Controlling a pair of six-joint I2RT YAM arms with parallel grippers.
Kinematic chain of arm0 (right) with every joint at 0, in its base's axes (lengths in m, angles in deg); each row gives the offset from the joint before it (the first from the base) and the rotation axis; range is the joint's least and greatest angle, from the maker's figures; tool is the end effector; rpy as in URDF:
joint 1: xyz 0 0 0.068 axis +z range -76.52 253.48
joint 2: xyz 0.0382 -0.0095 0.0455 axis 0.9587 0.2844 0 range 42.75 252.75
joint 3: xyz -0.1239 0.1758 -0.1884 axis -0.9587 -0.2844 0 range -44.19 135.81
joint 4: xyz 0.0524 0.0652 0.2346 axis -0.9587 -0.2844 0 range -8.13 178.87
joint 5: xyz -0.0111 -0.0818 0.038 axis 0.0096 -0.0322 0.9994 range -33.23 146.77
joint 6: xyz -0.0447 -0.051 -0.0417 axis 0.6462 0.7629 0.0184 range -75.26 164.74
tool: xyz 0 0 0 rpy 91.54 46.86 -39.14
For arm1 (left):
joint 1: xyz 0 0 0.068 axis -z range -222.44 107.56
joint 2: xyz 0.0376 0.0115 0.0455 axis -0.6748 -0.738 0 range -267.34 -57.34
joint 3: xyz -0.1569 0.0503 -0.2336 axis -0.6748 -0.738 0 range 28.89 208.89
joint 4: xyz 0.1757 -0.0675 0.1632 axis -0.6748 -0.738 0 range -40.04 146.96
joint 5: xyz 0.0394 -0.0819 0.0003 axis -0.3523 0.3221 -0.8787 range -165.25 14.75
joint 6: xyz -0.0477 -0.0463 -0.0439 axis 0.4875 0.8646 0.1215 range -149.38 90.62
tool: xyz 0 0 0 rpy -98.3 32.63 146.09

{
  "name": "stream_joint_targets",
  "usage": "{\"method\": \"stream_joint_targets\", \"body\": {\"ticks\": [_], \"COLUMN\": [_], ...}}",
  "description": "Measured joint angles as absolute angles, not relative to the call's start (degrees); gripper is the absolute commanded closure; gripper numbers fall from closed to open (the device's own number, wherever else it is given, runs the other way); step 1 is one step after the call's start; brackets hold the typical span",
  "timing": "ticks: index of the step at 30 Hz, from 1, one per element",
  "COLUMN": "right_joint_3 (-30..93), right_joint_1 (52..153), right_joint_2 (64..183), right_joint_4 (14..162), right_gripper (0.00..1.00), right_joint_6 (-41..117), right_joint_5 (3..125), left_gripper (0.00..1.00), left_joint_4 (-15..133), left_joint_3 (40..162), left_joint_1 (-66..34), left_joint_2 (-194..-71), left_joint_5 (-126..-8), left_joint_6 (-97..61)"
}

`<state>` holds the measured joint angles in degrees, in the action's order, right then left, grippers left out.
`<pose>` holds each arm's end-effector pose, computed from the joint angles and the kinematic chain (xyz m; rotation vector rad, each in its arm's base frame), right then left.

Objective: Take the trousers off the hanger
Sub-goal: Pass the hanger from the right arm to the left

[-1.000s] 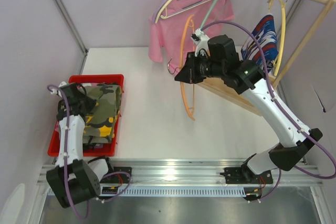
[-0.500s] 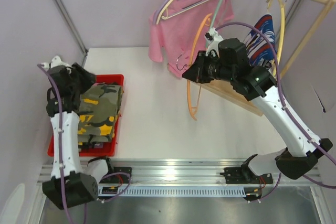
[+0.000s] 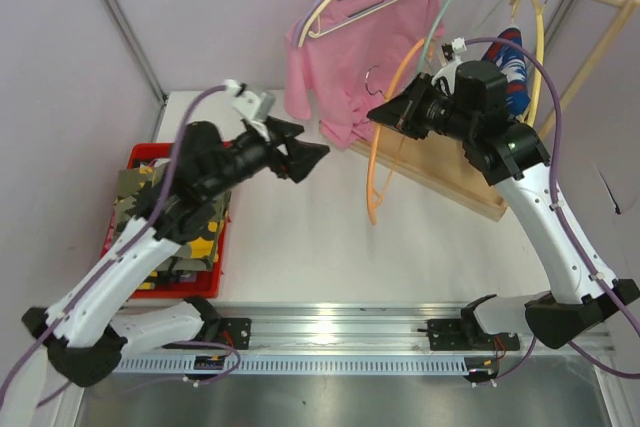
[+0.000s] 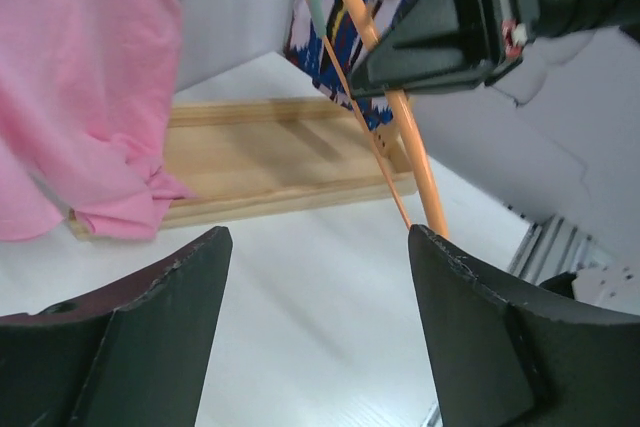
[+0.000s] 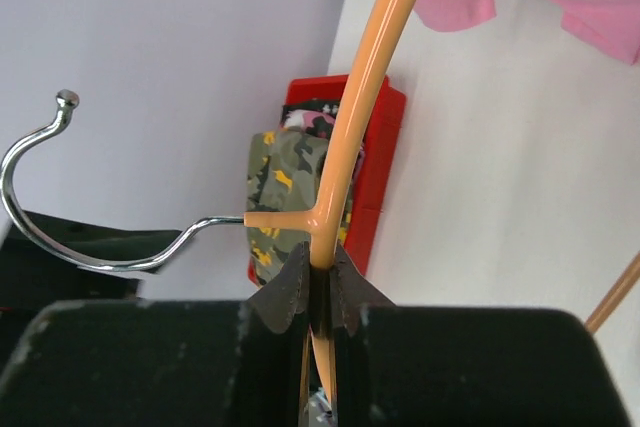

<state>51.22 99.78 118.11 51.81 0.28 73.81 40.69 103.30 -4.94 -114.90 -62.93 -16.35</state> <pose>0.2424 0.1422 0.4771 0.0968 2.0113 1.1018 0.1629 -0.1435 0.4738 0.5149 1.5430 -0.8550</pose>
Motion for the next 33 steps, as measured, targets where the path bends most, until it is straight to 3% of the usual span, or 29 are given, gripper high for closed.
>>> {"method": "stream_joint_targets", "body": {"ticks": [6, 14, 25, 33], "right_joint_3": [50.3, 49.3, 48.6, 50.1], "right_joint_1": [99.2, 97.5, 98.0, 102.3], "right_joint_2": [118.2, 118.2, 119.1, 123.3], "right_joint_4": [57.0, 60.8, 63.9, 65.7], "right_gripper": [1.00, 1.00, 1.00, 1.00], "right_joint_6": [-5.3, -7.8, -8.4, -5.8], "right_joint_5": [76.6, 76.0, 75.5, 72.2], "left_gripper": [0.22, 0.23, 0.19, 0.15], "left_joint_4": [45.7, 49.6, 43.4, 37.6], "left_joint_3": [102.7, 105.1, 107.3, 111.1], "left_joint_1": [6.2, 9.4, 10.2, 8.5], "left_joint_2": [-125.5, -134.3, -130.9, -122.0], "left_joint_5": [-72.7, -79.9, -98.0, -95.2], "left_joint_6": [-21.7, -22.5, -19.8, -19.4]}}
